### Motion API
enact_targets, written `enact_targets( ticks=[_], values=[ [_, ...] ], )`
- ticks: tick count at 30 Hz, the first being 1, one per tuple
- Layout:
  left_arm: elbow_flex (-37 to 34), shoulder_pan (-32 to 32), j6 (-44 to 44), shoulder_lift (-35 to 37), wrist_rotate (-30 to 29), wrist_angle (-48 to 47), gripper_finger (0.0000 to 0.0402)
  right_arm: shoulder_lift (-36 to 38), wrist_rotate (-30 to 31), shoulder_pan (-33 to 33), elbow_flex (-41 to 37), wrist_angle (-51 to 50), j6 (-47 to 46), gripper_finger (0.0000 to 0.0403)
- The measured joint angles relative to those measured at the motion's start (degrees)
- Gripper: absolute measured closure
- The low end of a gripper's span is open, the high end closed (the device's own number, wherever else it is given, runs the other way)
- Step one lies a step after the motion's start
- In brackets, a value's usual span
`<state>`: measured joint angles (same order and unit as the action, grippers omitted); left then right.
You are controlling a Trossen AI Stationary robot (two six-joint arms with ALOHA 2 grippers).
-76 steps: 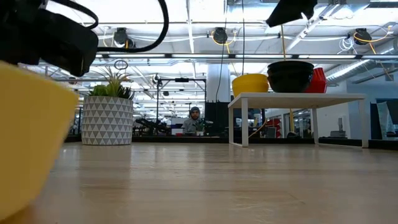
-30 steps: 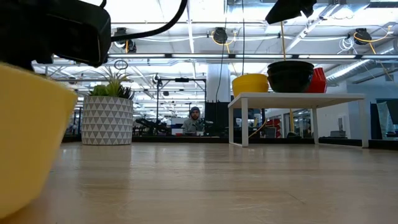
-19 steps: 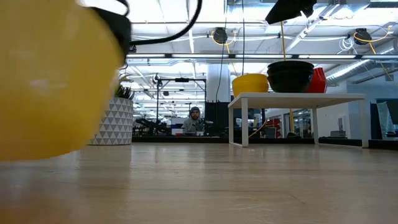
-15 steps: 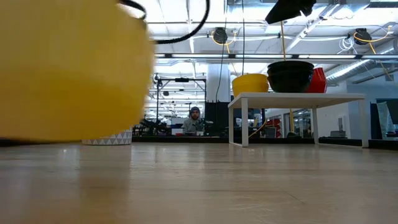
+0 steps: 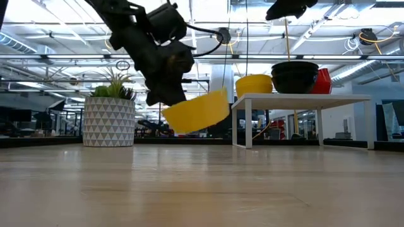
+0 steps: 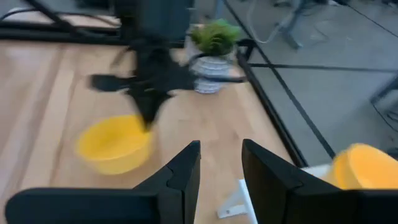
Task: Pick & Place Mini bowls
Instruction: Stack the yellow bowl on top of the yellow bowl on the shelf
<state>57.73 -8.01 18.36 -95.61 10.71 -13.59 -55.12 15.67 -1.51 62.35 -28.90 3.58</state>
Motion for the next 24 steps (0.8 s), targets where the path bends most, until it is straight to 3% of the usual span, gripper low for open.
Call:
enact_targets(
  ticks=[10, 24],
  values=[
    [0.45, -9.46, -7.84, -0.88, -3.29, -3.49, 0.0388, -6.81, -2.39, 1.63, 0.0, 1.69, 9.03, 0.0298],
    [0.47, -11.47, -6.31, -1.73, -3.39, -5.4, 0.0375, -13.71, -2.4, 1.63, 0.0, 5.13, 12.12, 0.0298]
  ],
)
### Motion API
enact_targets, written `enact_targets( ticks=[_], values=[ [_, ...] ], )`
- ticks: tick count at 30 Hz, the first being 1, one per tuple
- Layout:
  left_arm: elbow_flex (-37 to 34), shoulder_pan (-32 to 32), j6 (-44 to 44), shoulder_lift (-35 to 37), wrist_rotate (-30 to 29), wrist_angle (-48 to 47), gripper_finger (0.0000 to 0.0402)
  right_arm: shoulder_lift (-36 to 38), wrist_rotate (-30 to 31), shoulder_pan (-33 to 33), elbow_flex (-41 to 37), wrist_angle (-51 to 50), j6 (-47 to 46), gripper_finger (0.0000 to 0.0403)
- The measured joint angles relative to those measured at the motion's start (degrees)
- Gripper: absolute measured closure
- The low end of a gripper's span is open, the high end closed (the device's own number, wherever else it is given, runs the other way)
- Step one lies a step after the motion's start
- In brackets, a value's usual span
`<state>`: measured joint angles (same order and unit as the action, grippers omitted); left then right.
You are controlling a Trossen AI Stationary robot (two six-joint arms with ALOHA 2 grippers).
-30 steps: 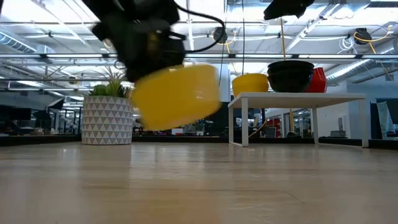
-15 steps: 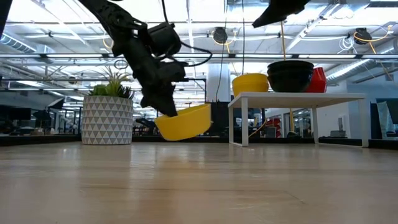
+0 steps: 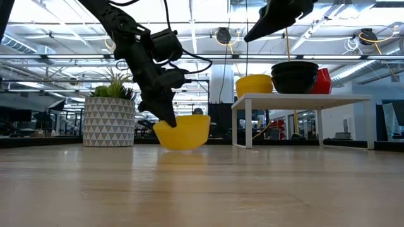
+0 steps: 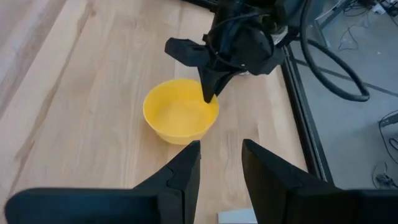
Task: Pick & Place Mini bowls
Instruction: Stack the yellow bowl on top of the yellow bowl on the shelf
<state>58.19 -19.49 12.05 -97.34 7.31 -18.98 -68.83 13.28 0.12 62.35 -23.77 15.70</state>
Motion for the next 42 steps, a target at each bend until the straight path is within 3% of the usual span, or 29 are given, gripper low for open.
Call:
enact_targets(
  ticks=[9, 14, 18, 24, 33, 42],
  values=[
    [0.0, 0.0, 4.93, 0.16, -0.88, -0.08, 0.028, -0.69, -0.15, 0.0, -0.02, -0.02, -0.24, 0.0278],
    [1.18, -0.15, 4.4, 4.25, -0.85, -3.1, 0.0227, -2.62, -7.41, 0.02, 0.02, 1.13, -1.92, 0.0257],
    [4.93, -0.09, 6.68, 9.9, -0.83, -9.31, 0.0204, -7.39, -8.97, 0.63, -0.04, 5.1, -3.18, 0.0249],
    [9.4, 0.98, 9.76, 20.44, -0.53, -16.99, 0.02, -16.19, -8.91, 1.51, -0.03, 8.77, 2.9, 0.0249],
    [9.73, 3.3, 12.41, 36.81, 0.34, -18.54, 0.0212, -27.62, -8.9, 1.46, -0.02, 23.41, 6.26, 0.0246],
    [9.73, 5.06, 14.21, 43.21, -2.3, -18.57, 0.0213, -35.86, -8.9, 1.12, 0.79, 28.97, 8.11, 0.0246]
  ],
)
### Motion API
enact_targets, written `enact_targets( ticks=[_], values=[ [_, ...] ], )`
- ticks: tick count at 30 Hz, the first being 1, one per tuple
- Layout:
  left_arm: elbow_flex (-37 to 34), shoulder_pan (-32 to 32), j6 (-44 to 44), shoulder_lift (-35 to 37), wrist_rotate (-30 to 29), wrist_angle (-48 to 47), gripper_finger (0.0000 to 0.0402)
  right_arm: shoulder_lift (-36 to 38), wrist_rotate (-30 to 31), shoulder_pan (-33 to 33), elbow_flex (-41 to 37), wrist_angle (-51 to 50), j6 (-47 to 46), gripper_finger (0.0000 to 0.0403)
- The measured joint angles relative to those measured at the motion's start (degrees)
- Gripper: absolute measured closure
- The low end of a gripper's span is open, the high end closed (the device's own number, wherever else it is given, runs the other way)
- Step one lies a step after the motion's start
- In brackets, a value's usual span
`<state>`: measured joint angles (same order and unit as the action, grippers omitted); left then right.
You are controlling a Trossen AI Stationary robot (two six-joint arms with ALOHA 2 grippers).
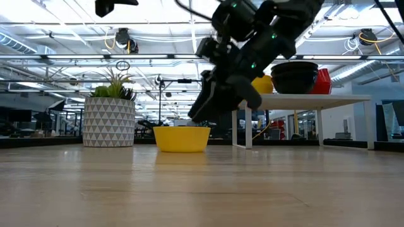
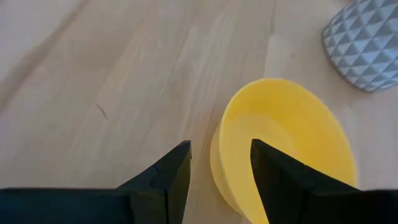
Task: Pick & Place Mini bowls
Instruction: Stack the yellow bowl on top of the yellow bowl on the shelf
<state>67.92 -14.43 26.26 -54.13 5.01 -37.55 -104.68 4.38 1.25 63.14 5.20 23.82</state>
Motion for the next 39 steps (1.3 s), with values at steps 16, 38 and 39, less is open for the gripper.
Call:
enact_targets(
  ticks=[16, 38, 39],
  values=[
    [-0.11, 0.43, -0.7, -2.11, -0.6, -0.28, 0.0213, -7.78, 0.02, -2.37, 4.98, -1.35, 1.24, 0.0246],
    [-0.11, 0.43, -0.46, -2.16, -0.54, 1.02, 0.0213, -7.87, -0.17, -2.33, 4.93, -2.16, 2.42, 0.0396],
    [-0.11, 0.43, -0.46, -2.16, -0.54, 1.0, 0.0213, -7.87, -0.17, -2.17, 4.93, -2.11, 2.4, 0.0398]
  ],
)
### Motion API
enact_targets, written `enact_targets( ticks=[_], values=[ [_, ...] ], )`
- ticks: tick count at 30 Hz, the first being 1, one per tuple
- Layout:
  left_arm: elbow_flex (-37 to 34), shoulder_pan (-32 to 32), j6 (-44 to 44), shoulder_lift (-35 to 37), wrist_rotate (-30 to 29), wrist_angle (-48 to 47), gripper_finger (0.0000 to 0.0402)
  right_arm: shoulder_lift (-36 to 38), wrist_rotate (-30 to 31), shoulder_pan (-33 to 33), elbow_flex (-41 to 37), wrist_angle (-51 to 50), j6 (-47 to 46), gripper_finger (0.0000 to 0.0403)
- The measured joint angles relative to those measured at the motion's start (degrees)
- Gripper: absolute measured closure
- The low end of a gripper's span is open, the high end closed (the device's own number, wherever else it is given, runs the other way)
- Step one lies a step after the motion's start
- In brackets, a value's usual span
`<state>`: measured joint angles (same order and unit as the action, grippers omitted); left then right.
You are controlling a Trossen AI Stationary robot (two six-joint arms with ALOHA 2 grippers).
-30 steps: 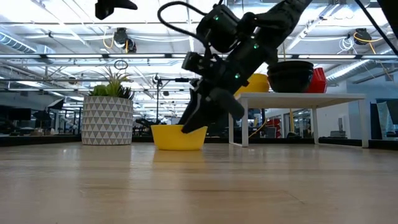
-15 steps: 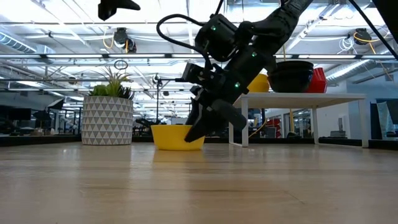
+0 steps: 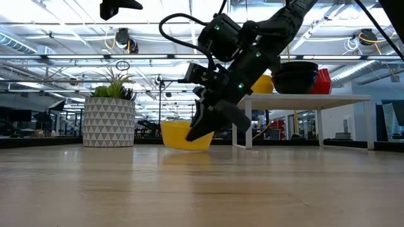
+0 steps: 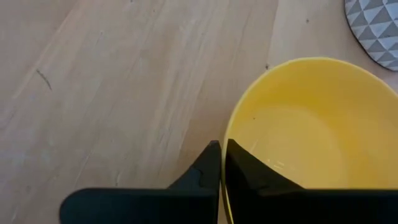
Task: Pick & Place Mini bowls
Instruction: Stack the yellow bowl on top of the yellow bowl on the shelf
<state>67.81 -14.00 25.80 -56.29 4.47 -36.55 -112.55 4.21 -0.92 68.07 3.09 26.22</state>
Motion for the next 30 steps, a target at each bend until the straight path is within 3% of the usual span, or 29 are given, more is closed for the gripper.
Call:
enact_targets(
  ticks=[4, 9, 21, 30],
  values=[
    [0.0, 0.0, 0.0, 0.0, 0.0, 0.0, 0.0213, 2.37, 0.06, 0.88, -0.11, -1.64, 0.02, 0.04],
    [0.0, 0.0, 0.0, 0.0, -0.02, 0.04, 0.0213, 10.67, 0.69, 1.44, -0.09, -5.9, 0.0, 0.0401],
    [0.0, 0.0, -0.02, 0.0, -0.03, 0.22, 0.0213, 33.51, 18.85, -0.66, -0.04, -16.35, -4.74, 0.0402],
    [0.02, 0.0, -0.02, 0.0, -0.04, 0.24, 0.0213, 38.03, 31.13, -8.03, -0.02, -19.72, -9.65, 0.0402]
  ],
)
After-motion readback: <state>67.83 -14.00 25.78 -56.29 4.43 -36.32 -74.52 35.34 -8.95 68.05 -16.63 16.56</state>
